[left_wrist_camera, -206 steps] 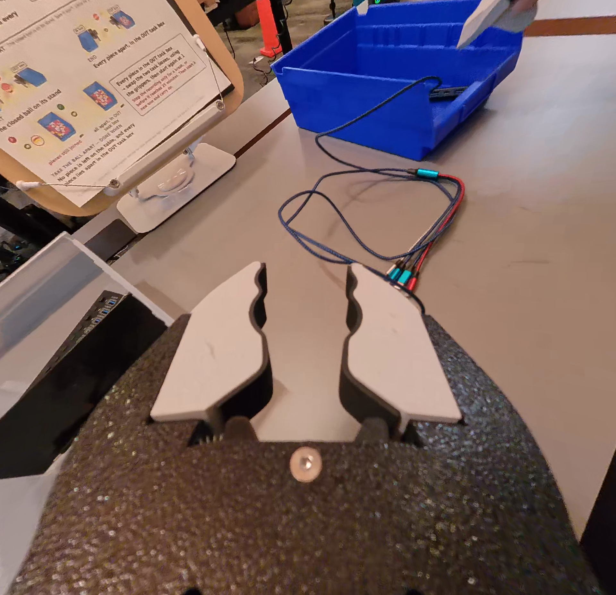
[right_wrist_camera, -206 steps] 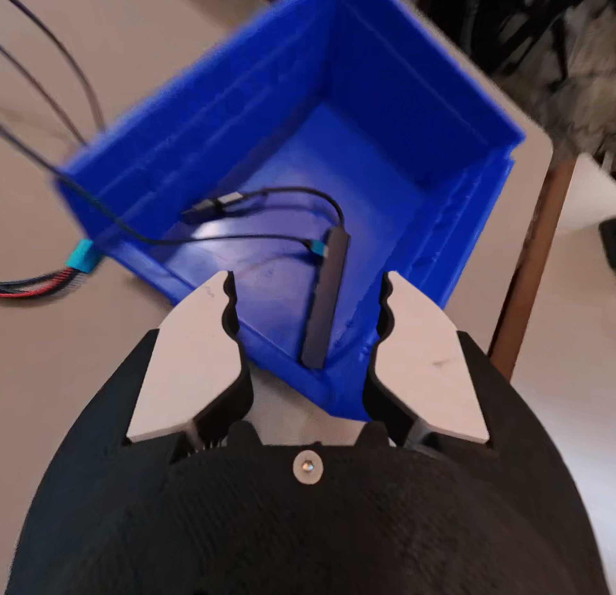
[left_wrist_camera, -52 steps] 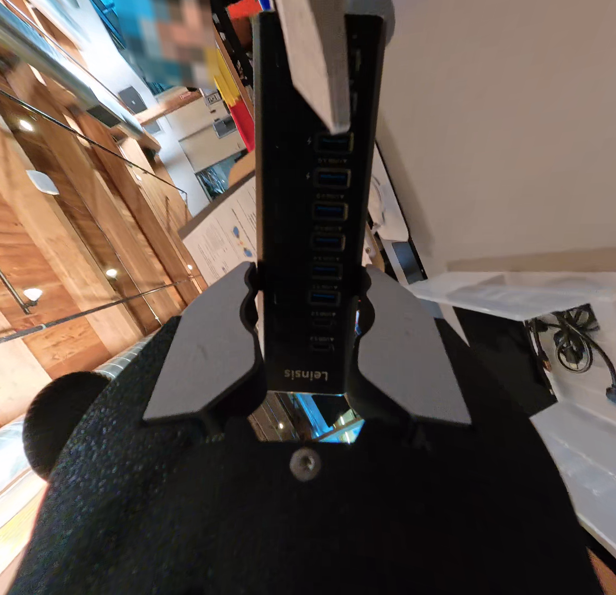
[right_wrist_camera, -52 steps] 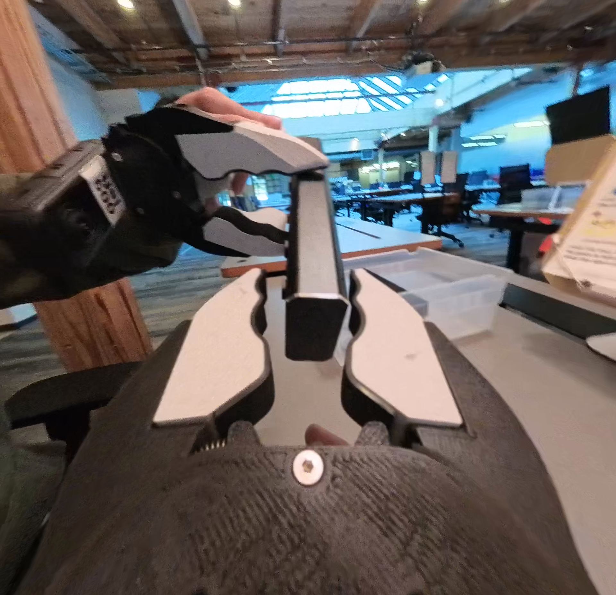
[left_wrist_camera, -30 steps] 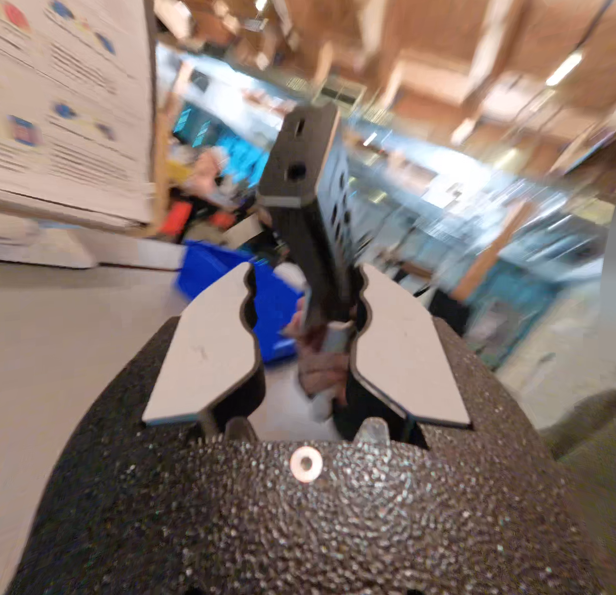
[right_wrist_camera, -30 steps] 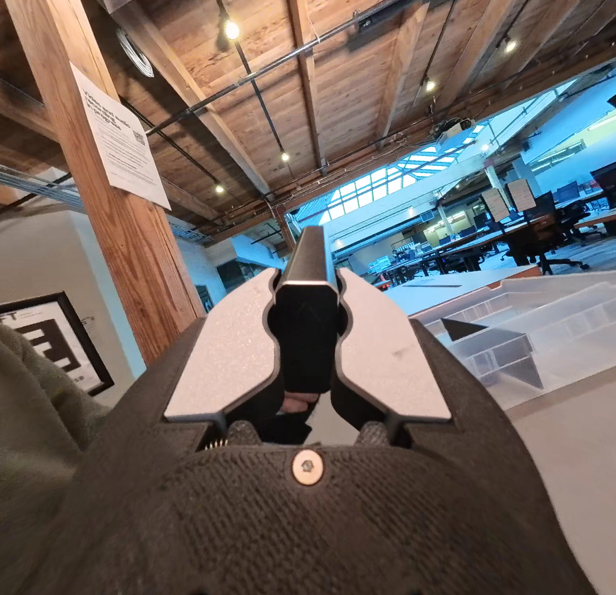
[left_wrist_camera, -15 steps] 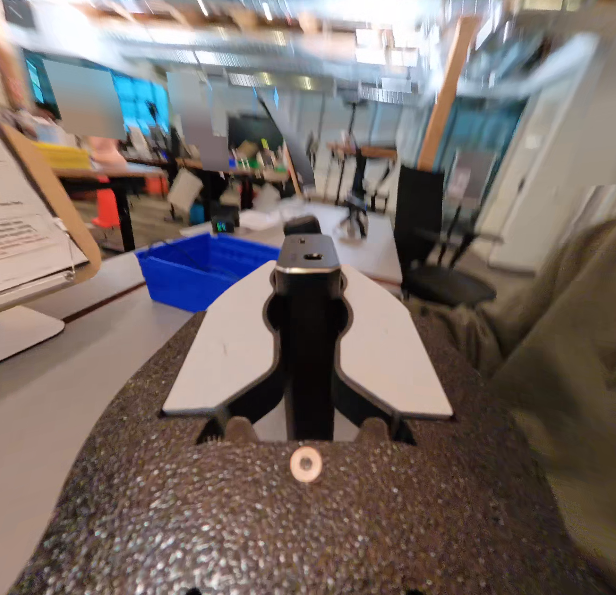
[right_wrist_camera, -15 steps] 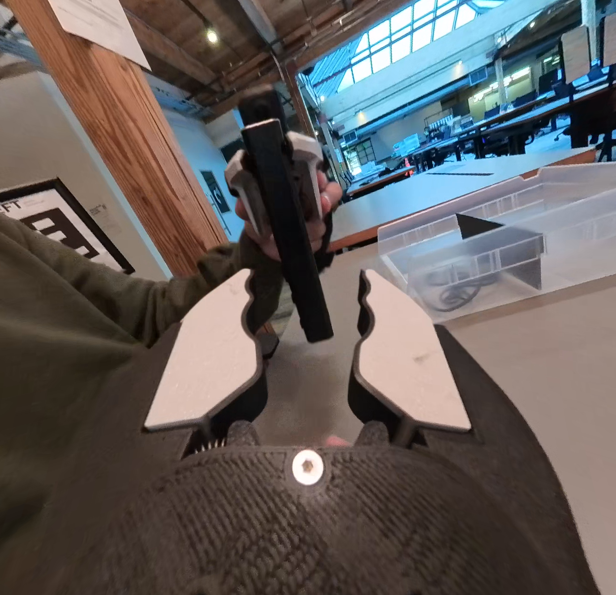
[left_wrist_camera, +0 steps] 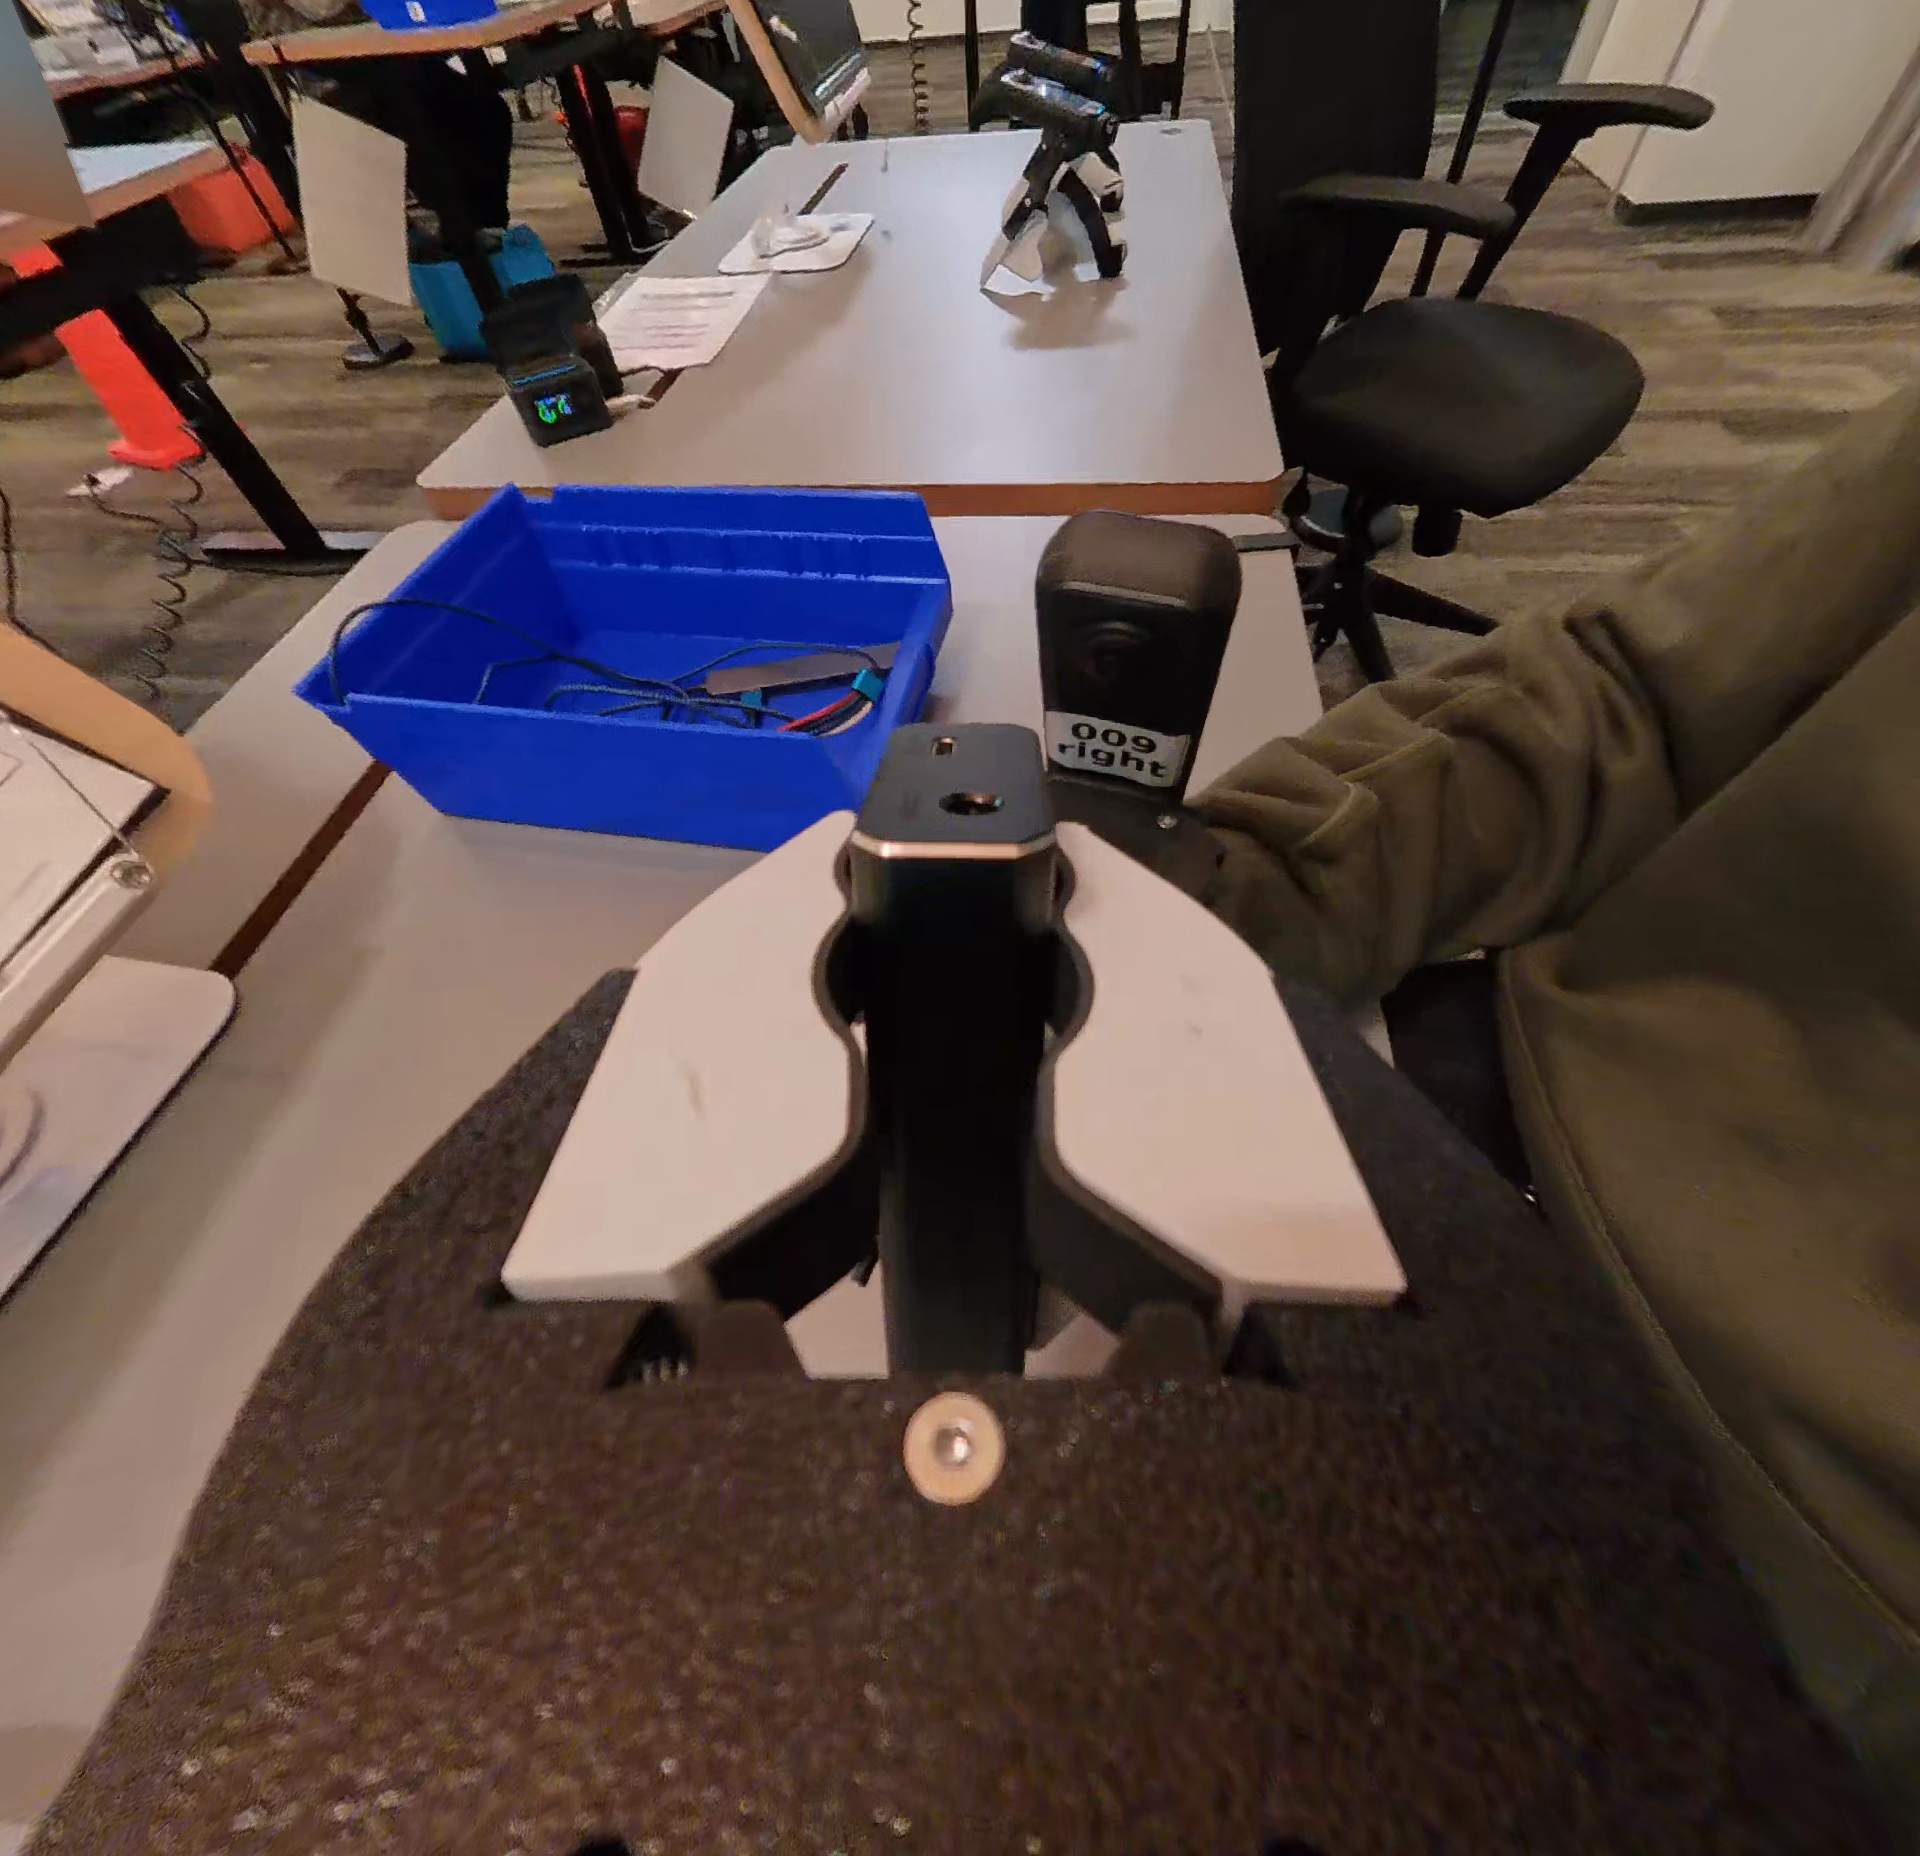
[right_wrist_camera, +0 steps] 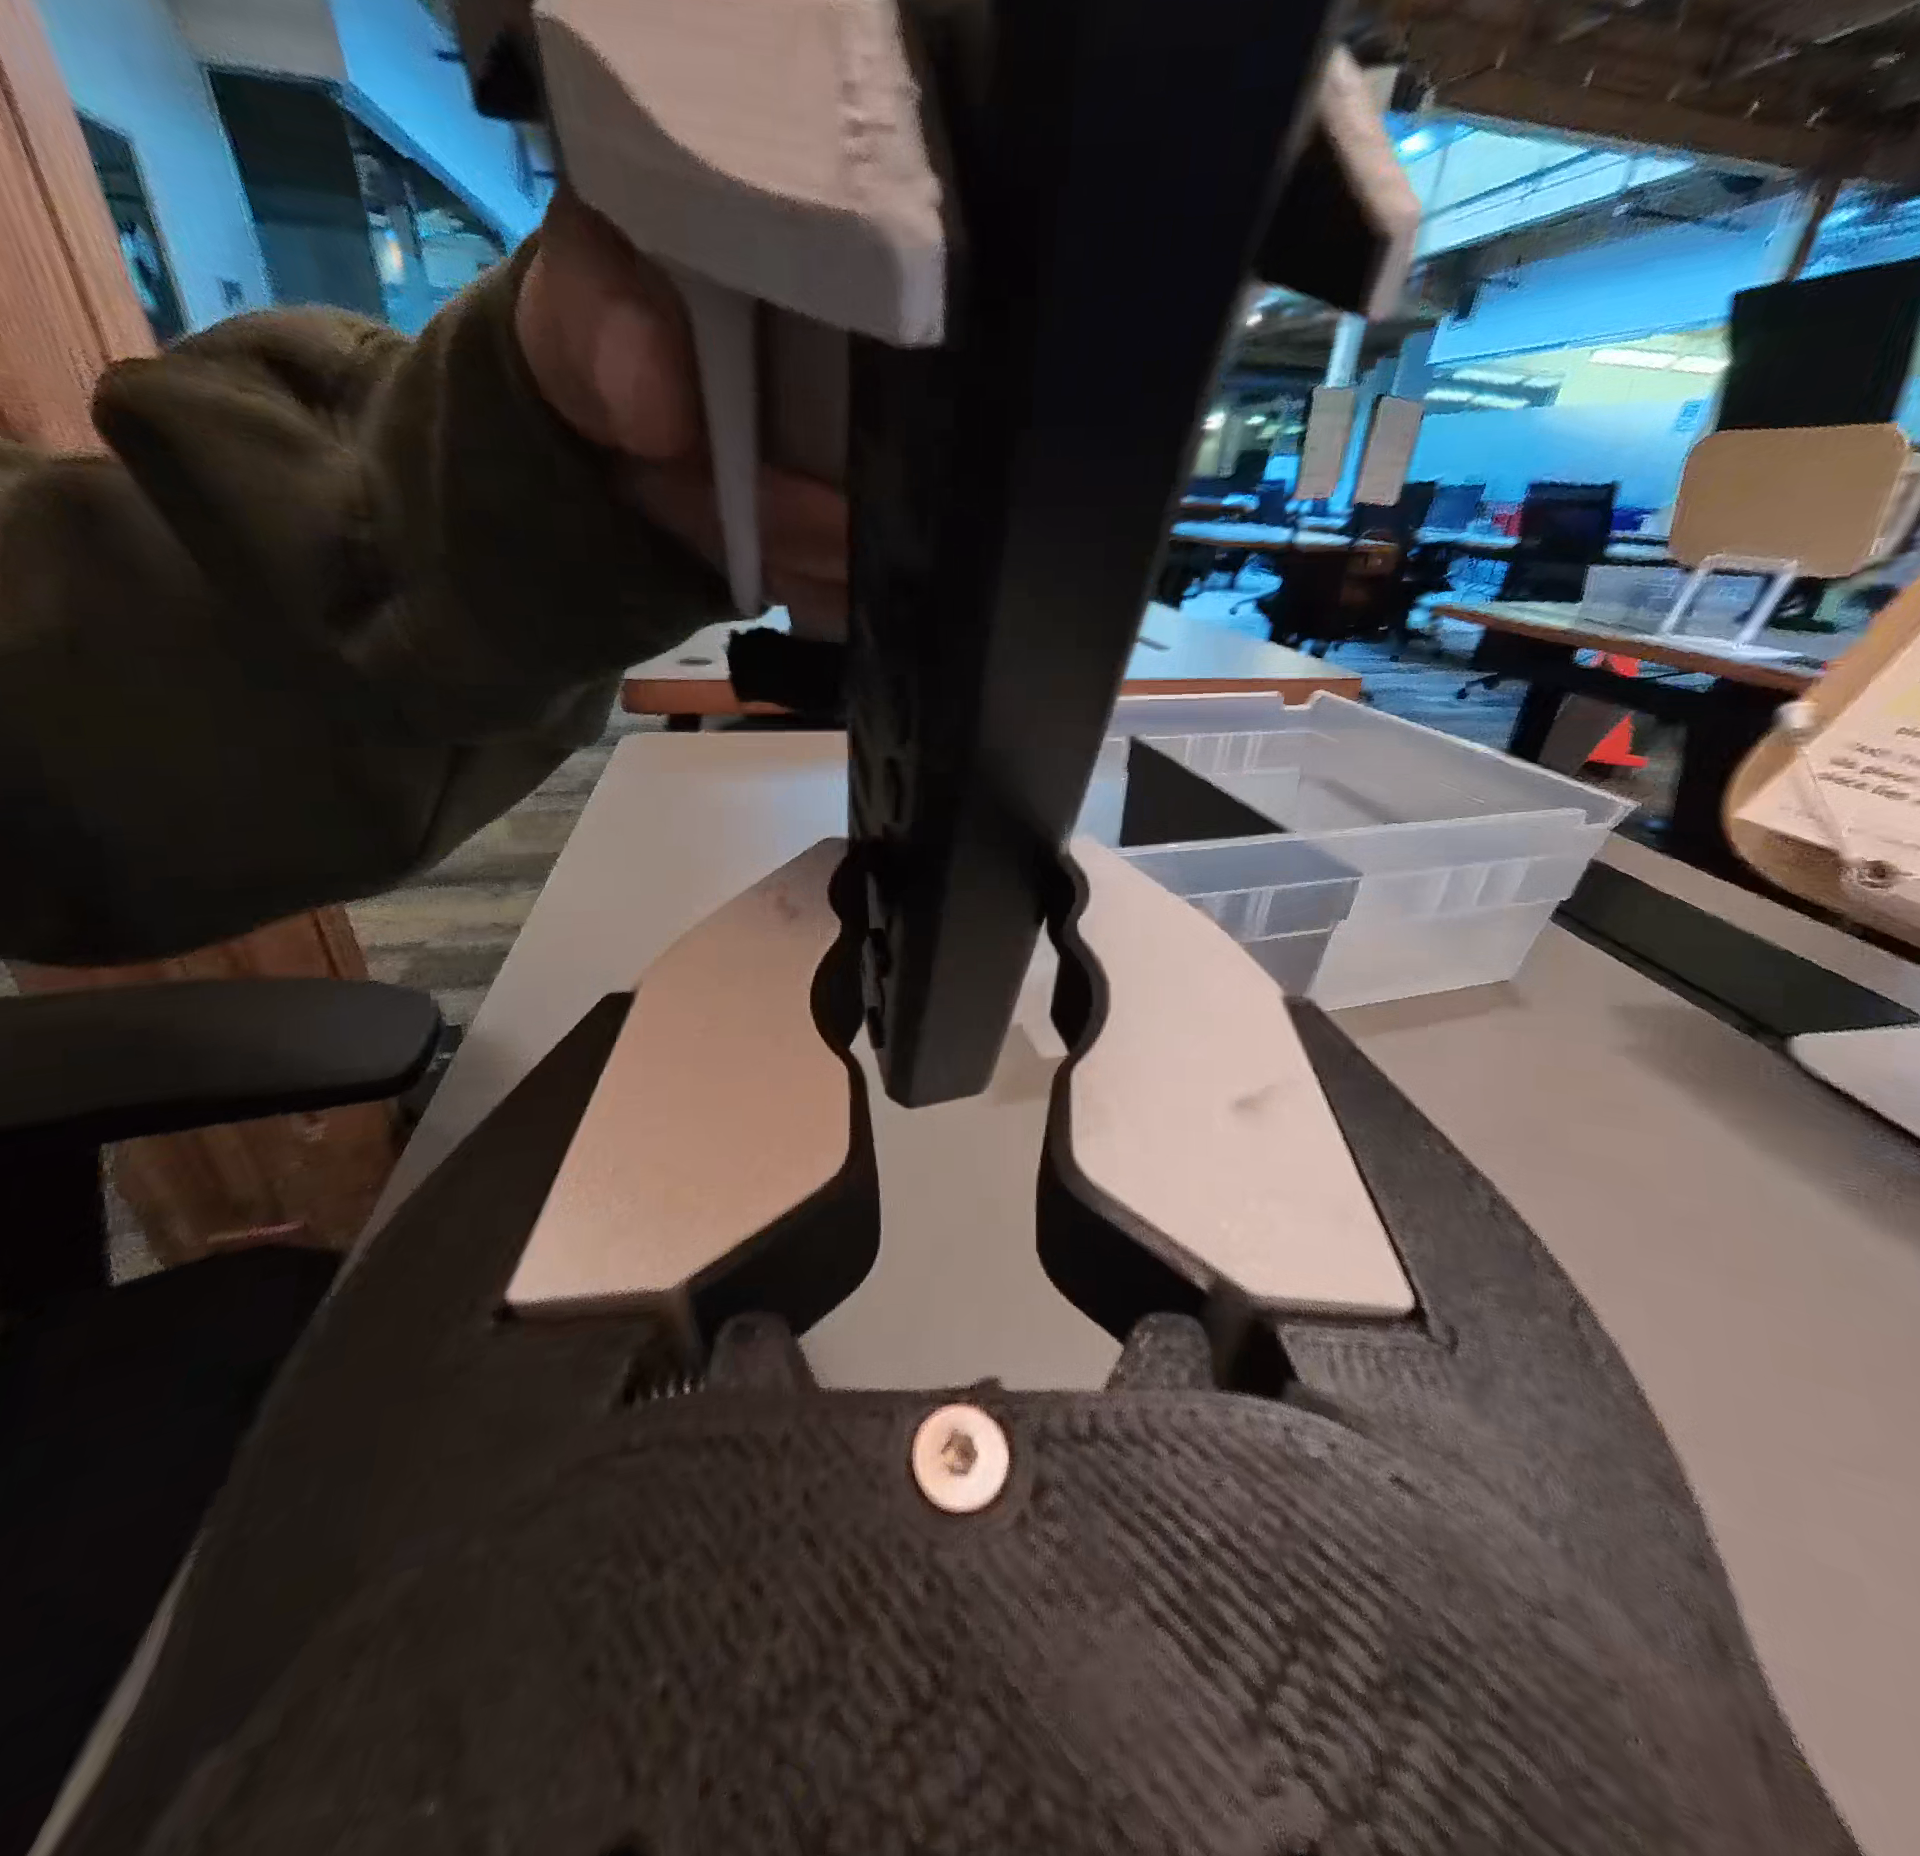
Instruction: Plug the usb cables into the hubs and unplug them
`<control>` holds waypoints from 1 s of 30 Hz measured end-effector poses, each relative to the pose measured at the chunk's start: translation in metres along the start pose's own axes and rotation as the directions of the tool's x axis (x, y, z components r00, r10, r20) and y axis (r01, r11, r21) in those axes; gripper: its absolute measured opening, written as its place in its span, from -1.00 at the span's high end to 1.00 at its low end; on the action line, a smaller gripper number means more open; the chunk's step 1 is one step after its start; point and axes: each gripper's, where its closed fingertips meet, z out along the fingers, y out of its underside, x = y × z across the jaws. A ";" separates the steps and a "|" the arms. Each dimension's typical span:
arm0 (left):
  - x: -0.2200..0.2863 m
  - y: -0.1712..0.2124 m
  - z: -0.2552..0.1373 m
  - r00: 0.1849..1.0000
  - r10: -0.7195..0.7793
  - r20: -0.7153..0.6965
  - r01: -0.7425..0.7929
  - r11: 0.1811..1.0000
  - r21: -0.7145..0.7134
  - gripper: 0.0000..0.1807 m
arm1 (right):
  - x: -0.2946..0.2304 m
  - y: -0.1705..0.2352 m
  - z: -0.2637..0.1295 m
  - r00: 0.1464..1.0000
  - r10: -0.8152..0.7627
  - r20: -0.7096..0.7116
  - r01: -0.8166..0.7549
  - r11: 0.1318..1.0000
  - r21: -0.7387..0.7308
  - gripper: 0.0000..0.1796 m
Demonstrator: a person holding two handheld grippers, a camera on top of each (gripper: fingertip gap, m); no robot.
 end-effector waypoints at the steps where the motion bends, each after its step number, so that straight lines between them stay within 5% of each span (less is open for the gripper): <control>1: -0.001 -0.002 0.001 1.000 0.002 0.007 -0.002 1.000 0.002 0.67 | 0.005 -0.001 -0.002 0.999 -0.027 -0.030 0.028 1.000 0.013 0.64; 5: -0.024 -0.008 -0.002 0.968 0.049 0.245 -0.045 0.999 -0.022 0.47 | 0.039 -0.004 -0.015 0.967 -0.072 -0.246 0.065 0.997 -0.036 0.67; 8: -0.039 -0.010 -0.012 0.866 0.053 0.496 -0.049 0.999 -0.021 0.34 | 0.063 -0.008 -0.029 0.902 -0.145 -0.406 0.115 0.989 -0.098 0.68; 16: -0.054 0.000 0.006 0.684 -0.096 0.723 0.060 0.995 0.076 0.30 | 0.069 -0.001 -0.033 0.805 -0.295 -0.515 0.198 0.951 -0.236 0.68; 22: -0.046 -0.003 0.011 0.891 -0.076 0.447 0.076 0.997 0.018 0.33 | 0.050 -0.002 -0.025 0.972 -0.036 -0.232 0.014 0.995 -0.097 0.50; 25: -0.024 -0.013 0.012 0.977 -0.012 0.213 0.005 0.999 0.032 0.33 | 0.039 0.003 -0.024 0.986 0.154 -0.067 -0.161 0.981 -0.108 -0.12; 30: 0.004 -0.011 0.023 0.998 0.051 -0.031 -0.050 0.998 0.043 0.33 | 0.005 0.003 -0.017 0.975 0.180 0.131 -0.168 0.980 -0.104 -0.13</control>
